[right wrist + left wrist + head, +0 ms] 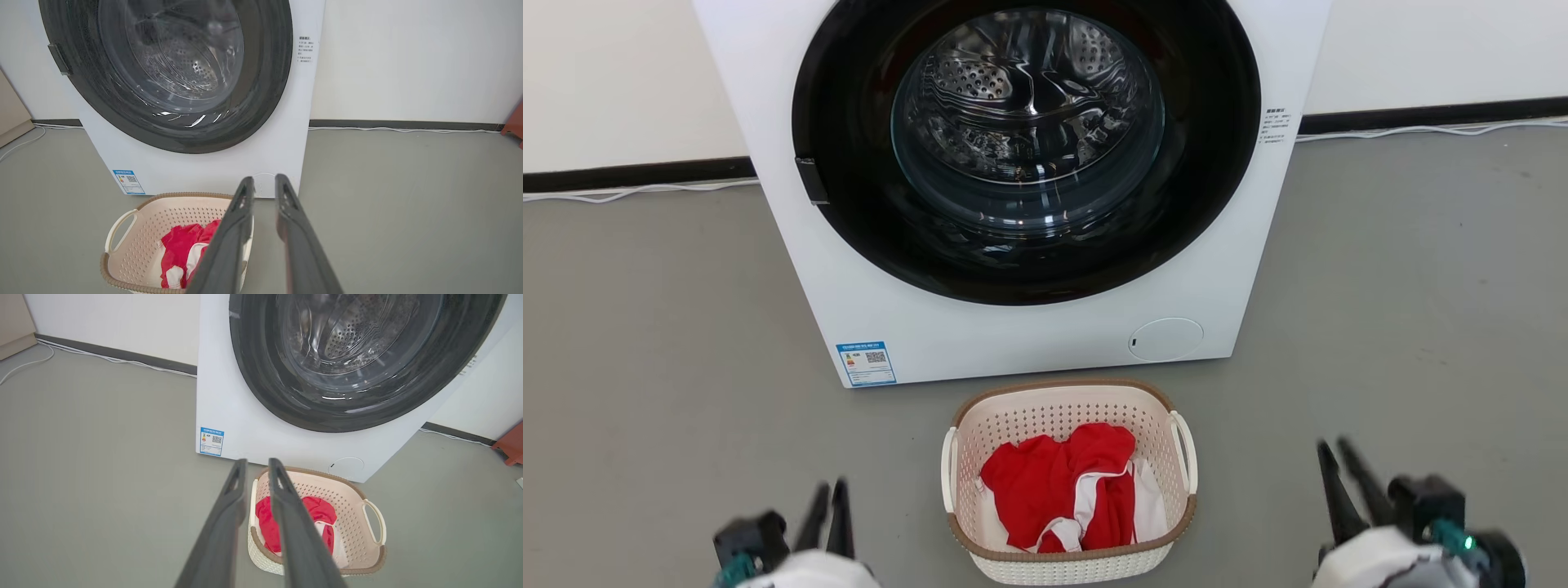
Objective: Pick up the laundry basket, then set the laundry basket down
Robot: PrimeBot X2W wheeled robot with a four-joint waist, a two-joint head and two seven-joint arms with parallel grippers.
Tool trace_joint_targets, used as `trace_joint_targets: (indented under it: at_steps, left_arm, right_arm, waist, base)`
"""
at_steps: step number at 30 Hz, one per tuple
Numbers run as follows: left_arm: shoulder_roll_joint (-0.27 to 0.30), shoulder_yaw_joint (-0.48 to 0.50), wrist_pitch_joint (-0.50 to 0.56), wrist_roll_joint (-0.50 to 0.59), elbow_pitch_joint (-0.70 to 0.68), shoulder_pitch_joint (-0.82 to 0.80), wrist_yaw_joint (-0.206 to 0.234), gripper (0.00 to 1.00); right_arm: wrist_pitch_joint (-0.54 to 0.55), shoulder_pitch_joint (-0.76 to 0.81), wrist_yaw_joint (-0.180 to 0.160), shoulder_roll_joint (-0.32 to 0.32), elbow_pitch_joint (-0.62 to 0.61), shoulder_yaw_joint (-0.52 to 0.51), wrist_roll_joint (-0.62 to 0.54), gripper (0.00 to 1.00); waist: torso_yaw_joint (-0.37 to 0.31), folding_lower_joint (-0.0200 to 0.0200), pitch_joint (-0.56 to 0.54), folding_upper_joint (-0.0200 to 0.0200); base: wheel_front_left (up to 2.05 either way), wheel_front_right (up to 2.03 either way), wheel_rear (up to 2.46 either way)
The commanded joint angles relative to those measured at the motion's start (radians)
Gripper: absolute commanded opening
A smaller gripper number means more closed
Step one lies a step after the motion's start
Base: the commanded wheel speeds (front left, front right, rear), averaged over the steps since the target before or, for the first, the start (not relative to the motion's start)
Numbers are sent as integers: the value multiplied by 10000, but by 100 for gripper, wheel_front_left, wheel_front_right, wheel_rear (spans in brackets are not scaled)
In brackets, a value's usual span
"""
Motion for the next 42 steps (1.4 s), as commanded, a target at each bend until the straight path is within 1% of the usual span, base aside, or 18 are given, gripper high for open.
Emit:
trace_joint_targets:
  at_steps: [1,5,8,12,42]
  left_arm:
    - [-9,6,12,-20,53,39,-3,0]
    - [-20,83,151,-343,107,62,-41,0]
    - [-15,117,243,-653,25,68,-74,0]
    - [-8,150,369,-1170,-109,78,-131,0]
    - [34,458,1199,-4131,-814,35,-460,0]
  right_arm:
    - [13,32,0,10,62,-6,21,0]
    - [191,26,2,28,154,-111,411,0]
    - [300,37,4,27,79,-125,819,0]
    - [405,83,7,25,-77,-82,1505,0]
    - [1179,147,23,16,-816,-62,5348,0]
  waist:
    - [1,0,0,-1]
    - [17,5,7,-1]
    - [30,23,-3,-1]
    - [52,2,31,-1]
    - [181,1,128,-1]
  base:
    - [0,0,0]
    - [0,0,0]
    - [0,0,0]
    - [0,0,0]
    - [0,0,0]
